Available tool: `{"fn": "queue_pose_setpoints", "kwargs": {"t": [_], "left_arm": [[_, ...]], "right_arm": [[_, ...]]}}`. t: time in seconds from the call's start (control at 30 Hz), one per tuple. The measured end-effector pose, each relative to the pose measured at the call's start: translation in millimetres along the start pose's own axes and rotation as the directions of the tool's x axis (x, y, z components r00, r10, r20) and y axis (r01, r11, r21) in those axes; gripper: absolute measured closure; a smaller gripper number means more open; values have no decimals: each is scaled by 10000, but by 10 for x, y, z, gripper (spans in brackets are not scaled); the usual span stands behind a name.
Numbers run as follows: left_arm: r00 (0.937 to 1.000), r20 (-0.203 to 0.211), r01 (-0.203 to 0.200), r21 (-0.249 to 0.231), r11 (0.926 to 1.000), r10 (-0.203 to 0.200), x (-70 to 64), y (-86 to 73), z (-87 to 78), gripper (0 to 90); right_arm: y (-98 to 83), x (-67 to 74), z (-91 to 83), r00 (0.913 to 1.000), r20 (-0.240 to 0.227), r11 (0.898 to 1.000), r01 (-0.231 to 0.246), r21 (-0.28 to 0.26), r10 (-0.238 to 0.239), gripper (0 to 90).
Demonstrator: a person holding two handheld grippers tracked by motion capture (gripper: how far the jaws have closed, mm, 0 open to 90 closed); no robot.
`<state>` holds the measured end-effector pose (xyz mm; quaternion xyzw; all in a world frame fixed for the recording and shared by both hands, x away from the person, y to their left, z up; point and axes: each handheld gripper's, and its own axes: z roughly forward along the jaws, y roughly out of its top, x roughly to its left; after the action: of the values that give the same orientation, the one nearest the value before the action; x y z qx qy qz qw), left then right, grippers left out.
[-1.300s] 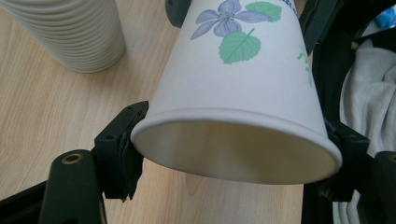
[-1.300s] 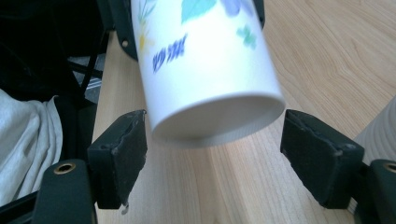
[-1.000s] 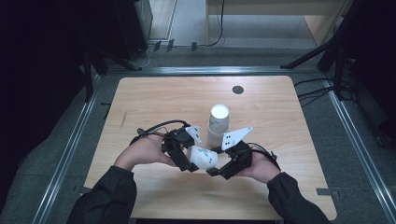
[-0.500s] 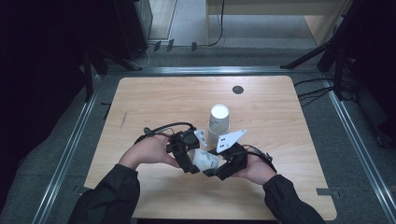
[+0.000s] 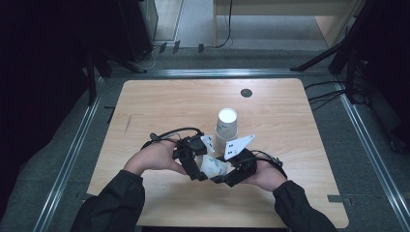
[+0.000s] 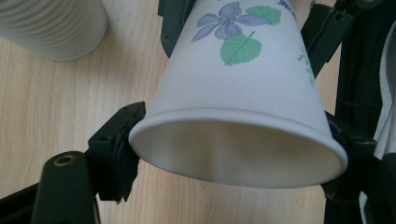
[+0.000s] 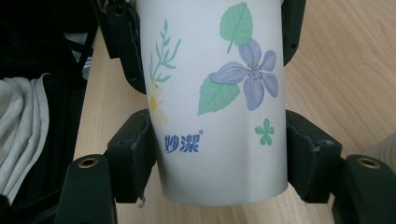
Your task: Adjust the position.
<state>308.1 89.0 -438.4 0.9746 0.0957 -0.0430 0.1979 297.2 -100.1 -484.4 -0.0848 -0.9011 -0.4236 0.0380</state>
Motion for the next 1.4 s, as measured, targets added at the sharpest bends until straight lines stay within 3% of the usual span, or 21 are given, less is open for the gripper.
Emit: {"fn": "queue_pose_setpoints", "kwargs": {"t": [0.13, 0.27, 0.43, 0.53, 0.6, 0.77, 0.83, 0.97, 1.1, 1.2, 1.3, 1.4], "left_arm": [[10000, -55, 28, -472, 9989, -31, -1, -20, -33, 90], [9999, -46, 112, -901, 9959, -116, 25, -67, -64, 88], [9996, 32, 274, -1716, 9848, -273, 44, -144, -124, 88], [9986, 166, 535, -2197, 9741, -511, 48, -189, -155, 88], [9979, 282, 641, -2421, 9681, -590, 48, -227, -169, 88], [9961, 352, 870, -2588, 9620, -806, 17, -301, -158, 89], [9945, 423, 1041, -2736, 9562, -962, 5, -336, -151, 89], [9915, 385, 1300, -3237, 9372, -1243, 1, -391, -160, 92], [9871, 351, 1579, -3754, 9133, -1562, -5, -408, -183, 92], [9854, 413, 1679, -3893, 9057, -1649, -6, -419, -190, 93], [9858, 411, 1658, -3942, 9040, -1629, -33, -435, -177, 93], [9850, 359, 1687, -4081, 8972, -1688, -62, -464, -172, 121]], "right_arm": [[3, -13, -58, 9999, 107, 9998, -39, -179, 41, 329], [1, -27, -129, 9998, 163, 9988, -131, -474, 139, 329], [-6, -33, -216, 9996, 149, 9964, -225, -813, 237, 330], [-9, -45, -263, 9995, 146, 9931, -257, -1144, 275, 329], [-7, -47, -292, 9993, 115, 9907, -337, -1319, 355, 329], [-6, -53, -331, 9992, 67, 9883, -374, -1481, 388, 329], [-5, -52, -337, 9992, 4, 9875, -406, -1526, 411, 329], [-3, -52, -351, 9993, -48, 9859, -372, -1631, 369, 329], [-1, -48, -366, 9990, -112, 9839, -442, -1733, 429, 330], [6, -50, -367, 9991, -140, 9832, -416, -1776, 398, 329], [15, -58, -356, 9991, -188, 9833, -408, -1771, 381, 329], [34, -72, -338, 9989, -291, 9831, -411, -1784, 365, 329]]}}
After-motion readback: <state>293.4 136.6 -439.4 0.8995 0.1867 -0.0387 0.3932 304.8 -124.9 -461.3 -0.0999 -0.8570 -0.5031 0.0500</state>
